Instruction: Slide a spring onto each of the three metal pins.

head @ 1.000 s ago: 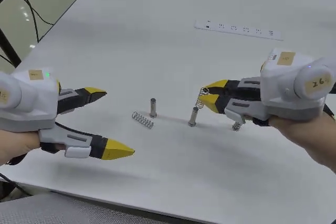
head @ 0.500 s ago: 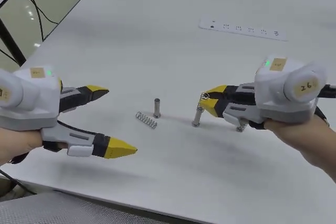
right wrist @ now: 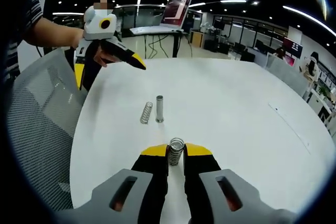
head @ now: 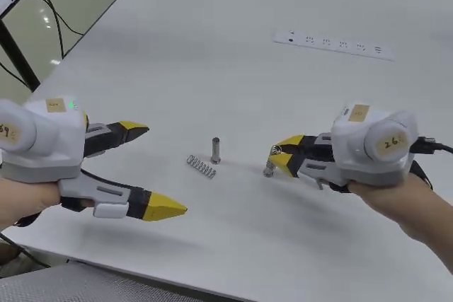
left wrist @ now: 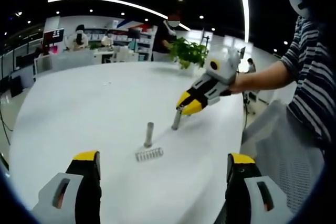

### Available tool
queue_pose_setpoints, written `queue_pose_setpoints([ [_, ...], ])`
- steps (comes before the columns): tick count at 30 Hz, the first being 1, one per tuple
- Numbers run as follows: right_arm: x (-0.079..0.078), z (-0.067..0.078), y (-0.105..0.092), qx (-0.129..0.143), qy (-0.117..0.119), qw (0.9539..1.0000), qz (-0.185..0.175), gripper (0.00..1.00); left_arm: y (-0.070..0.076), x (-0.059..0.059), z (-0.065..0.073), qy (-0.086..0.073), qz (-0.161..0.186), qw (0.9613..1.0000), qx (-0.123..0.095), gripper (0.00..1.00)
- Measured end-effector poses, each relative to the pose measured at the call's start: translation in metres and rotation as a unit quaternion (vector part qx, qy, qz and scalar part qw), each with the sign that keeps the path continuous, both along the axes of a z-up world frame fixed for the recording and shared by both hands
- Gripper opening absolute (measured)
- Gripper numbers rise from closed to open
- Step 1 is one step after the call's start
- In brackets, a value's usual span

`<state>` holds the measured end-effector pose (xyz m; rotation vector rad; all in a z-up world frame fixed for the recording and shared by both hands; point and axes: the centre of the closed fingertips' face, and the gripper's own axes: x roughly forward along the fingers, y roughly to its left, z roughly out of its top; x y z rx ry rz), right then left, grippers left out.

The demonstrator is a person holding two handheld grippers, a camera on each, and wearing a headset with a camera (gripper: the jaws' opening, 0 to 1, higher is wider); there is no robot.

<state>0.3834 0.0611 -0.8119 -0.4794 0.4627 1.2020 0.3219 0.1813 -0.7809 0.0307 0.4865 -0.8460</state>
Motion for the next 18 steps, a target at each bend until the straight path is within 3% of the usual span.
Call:
queue_pose_setpoints([
  [6, 0.0017, -0.0123, -0.0034, -0.024, -0.008, 0.9996, 0.008, 0.07, -0.0013, -0.0006, -0.0004, 0.0, -0.004, 1.0, 0.003, 0.98],
  [18, 0.0073, -0.0106, -0.0034, -0.025, -0.024, 0.9994, 0.006, 0.08, -0.0052, -0.0002, -0.0011, 0.0, -0.008, 1.0, 0.001, 0.98],
])
